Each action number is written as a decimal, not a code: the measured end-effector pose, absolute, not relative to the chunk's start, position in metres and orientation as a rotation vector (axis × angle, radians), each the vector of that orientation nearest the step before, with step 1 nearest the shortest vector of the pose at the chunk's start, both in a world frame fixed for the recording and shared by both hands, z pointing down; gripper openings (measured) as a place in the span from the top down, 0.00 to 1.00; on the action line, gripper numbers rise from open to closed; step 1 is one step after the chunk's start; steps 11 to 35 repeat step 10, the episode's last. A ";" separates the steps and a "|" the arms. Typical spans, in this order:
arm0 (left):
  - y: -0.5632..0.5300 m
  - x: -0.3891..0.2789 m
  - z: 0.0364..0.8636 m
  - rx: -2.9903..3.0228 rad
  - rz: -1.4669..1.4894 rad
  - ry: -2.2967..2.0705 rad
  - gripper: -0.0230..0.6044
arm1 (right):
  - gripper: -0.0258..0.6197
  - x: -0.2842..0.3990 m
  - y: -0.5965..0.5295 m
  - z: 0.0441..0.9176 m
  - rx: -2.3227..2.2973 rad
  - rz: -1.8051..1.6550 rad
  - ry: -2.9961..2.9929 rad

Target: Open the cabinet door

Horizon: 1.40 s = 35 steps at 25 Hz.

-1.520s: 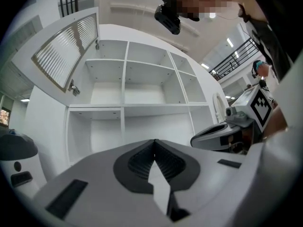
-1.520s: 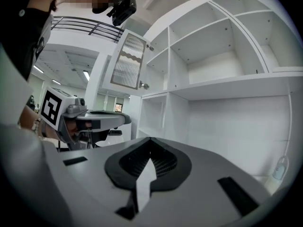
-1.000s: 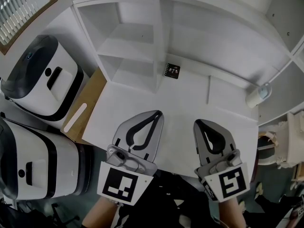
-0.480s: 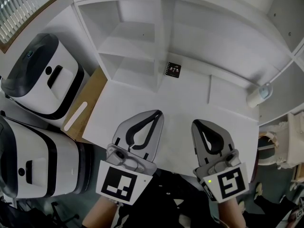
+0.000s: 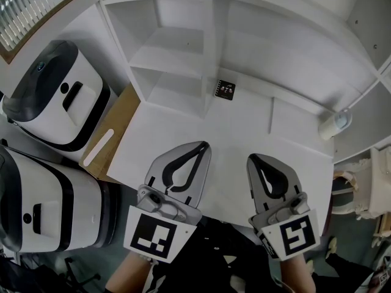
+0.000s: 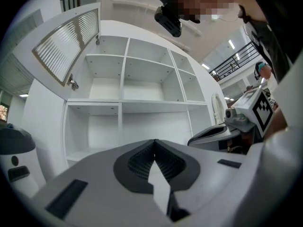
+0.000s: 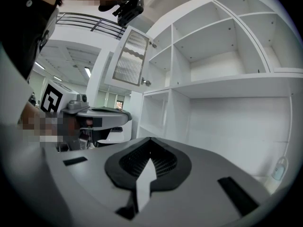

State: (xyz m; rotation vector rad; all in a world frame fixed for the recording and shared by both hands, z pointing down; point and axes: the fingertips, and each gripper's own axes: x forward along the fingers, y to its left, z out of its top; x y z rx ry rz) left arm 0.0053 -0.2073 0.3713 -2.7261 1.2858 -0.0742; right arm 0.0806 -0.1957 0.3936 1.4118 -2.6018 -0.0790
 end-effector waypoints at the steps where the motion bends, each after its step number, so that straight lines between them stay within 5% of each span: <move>1: -0.207 0.005 0.372 -2.727 -0.073 1.288 0.97 | 0.96 0.080 -0.196 0.394 1.411 -0.079 -2.601; 35: -0.207 0.003 0.370 -2.730 -0.053 1.310 0.97 | 0.96 0.077 -0.195 0.394 1.397 -0.080 -2.605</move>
